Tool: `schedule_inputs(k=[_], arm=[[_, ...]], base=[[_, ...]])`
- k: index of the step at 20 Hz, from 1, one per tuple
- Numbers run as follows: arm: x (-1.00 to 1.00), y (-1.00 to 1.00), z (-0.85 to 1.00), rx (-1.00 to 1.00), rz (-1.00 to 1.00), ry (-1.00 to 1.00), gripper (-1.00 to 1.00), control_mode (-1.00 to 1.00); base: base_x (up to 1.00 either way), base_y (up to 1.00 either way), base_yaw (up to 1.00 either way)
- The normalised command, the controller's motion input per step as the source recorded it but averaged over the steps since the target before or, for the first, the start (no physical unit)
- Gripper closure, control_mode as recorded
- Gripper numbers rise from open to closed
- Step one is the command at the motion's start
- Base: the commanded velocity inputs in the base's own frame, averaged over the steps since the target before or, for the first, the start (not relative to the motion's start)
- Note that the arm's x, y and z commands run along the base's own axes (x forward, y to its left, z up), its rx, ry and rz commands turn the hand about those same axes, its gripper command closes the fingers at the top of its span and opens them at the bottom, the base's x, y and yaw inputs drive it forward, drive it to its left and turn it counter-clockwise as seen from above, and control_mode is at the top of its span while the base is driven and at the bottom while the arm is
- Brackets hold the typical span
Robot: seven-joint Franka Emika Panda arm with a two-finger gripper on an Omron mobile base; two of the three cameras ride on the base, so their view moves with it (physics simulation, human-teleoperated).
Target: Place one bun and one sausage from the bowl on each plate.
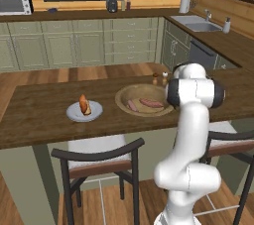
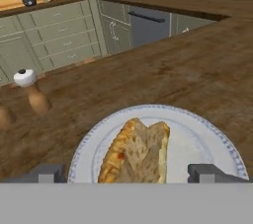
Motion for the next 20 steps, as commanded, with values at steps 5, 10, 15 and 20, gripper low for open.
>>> schedule_inputs(k=[5,10,15,20], arm=[[-0.38,0.29,1.0,0.0,0.0,-0.02,-1.0,-1.0],[-0.34,0.7,1.0,0.0,0.03,0.0,-1.0,-1.0],[-0.41,0.63,1.0,-0.02,0.08,0.03,-1.0,-1.0],[-0.21,0.69,1.0,-0.1,0.13,0.25,-1.0,-1.0]], base=[[0.0,0.0,0.0],[0.0,0.0,0.0],[0.0,0.0,0.0],[0.0,0.0,0.0]])
